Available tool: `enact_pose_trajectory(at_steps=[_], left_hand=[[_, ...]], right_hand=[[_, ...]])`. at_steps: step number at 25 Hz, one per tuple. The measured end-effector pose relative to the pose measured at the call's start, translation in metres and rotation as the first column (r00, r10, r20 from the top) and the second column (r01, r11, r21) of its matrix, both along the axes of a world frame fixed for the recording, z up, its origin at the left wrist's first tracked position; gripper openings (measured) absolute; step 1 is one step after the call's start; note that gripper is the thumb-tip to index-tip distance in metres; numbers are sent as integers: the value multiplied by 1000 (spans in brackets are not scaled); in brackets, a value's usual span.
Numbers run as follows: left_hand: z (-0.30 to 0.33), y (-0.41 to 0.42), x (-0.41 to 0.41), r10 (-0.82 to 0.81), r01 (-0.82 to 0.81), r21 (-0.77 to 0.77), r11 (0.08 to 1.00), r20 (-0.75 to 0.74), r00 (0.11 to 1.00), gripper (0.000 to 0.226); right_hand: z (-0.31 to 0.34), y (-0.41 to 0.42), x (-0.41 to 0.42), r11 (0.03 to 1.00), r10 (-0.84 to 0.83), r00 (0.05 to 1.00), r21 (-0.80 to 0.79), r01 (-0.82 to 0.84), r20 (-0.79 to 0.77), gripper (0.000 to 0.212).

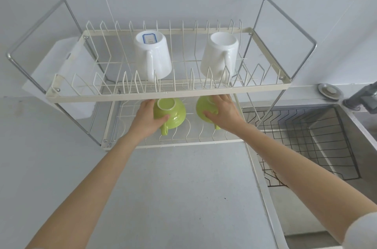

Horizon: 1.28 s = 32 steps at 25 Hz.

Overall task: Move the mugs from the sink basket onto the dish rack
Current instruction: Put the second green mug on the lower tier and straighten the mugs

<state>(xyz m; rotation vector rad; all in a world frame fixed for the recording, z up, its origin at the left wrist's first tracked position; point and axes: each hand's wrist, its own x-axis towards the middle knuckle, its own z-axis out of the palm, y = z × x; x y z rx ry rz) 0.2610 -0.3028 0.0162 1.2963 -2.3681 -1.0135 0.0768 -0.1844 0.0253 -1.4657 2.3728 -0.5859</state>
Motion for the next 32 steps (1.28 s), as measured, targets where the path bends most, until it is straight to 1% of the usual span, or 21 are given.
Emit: enact_pose_trajectory(at_steps=[3, 7, 11, 13, 18, 32], left_hand=[[-8, 3, -9, 19, -19, 10, 1000, -8, 1000, 64], [-15, 9, -15, 58, -58, -37, 998, -6, 998, 68], [-16, 13, -21, 72, -73, -52, 996, -15, 997, 71], [-15, 16, -30, 63, -64, -43, 997, -24, 998, 71], [-13, 25, -50, 47, -48, -38, 998, -30, 998, 67], [-17, 36, -39, 22, -22, -71, 997, 3, 1000, 78]], right_hand=[[-10, 3, -8, 999, -36, 999, 26, 36, 28, 60], [-20, 5, -8, 998, -67, 997, -2, 67, 25, 63], [-25, 7, -13, 996, -73, 994, -48, 77, 78, 68], [-25, 9, -15, 996, -71, 992, -55, 77, 105, 69], [-23, 17, -26, 994, -94, 989, -47, 100, 116, 71], [-22, 32, -21, 997, -63, 993, -30, 66, 97, 71]])
